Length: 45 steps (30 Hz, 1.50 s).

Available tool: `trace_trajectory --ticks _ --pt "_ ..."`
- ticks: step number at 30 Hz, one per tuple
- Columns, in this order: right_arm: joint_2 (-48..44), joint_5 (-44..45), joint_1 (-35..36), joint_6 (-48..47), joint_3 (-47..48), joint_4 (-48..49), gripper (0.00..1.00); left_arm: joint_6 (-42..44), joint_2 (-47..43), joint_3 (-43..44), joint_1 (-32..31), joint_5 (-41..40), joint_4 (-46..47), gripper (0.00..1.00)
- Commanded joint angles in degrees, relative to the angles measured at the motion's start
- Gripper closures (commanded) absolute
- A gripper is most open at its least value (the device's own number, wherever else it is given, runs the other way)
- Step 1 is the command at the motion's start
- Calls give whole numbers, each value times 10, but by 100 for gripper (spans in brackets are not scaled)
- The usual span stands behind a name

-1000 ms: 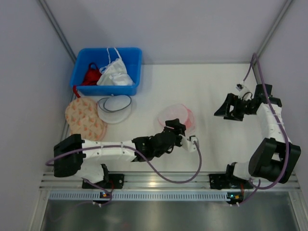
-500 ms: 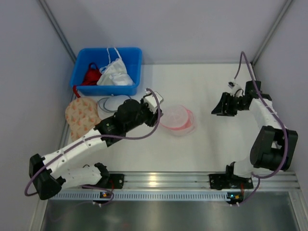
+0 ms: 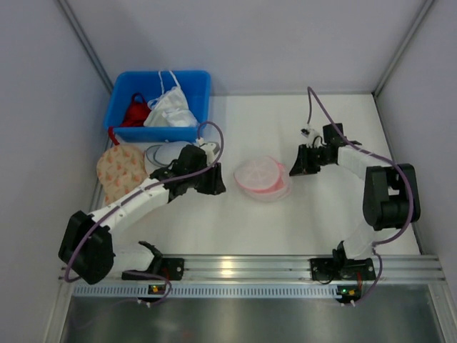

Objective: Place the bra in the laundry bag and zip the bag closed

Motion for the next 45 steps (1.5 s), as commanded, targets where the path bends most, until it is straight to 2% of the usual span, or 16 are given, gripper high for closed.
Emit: trace_trajectory --ticks 1,5,9,16,17,23,24,27,28,30,31,34,37,40,45 --pt "8 -1 29 13 -19 72 84 -74 36 6 0 59 12 60" --pt "2 -16 38 21 -42 62 84 -144 105 13 0 91 51 60" --pt "-46 -54 44 30 -93 57 84 -194 159 34 0 112 134 60" --pt "-110 -100 110 46 -128 43 80 -176 271 130 7 82 195 58" --pt "-118 -105 111 45 -130 36 79 -179 302 148 11 87 230 56" --pt "-193 -121 87 -60 -80 -129 70 -170 396 236 56 90 245 45" --pt "-203 -127 63 -62 -66 -134 68 -165 396 239 76 96 241 41" --pt "-225 -102 17 -94 -19 -175 51 -130 369 227 100 106 227 31" --pt "-234 -92 9 -97 -9 -178 41 -116 357 219 104 112 226 29" --pt "-241 -81 -20 -93 11 -168 36 -79 318 198 108 120 222 26" --pt "-250 -61 -30 -88 15 -160 26 -70 304 191 109 139 221 22" --pt "-275 26 -40 -76 2 -117 8 -47 253 164 108 192 220 19" --pt "-249 56 -40 -55 -28 -125 5 -48 237 151 104 202 219 19" --pt "-196 14 -39 -28 -56 -127 14 -68 227 124 101 207 219 20" --pt "-175 -7 -39 -19 -71 -65 22 -78 204 93 100 221 219 22"
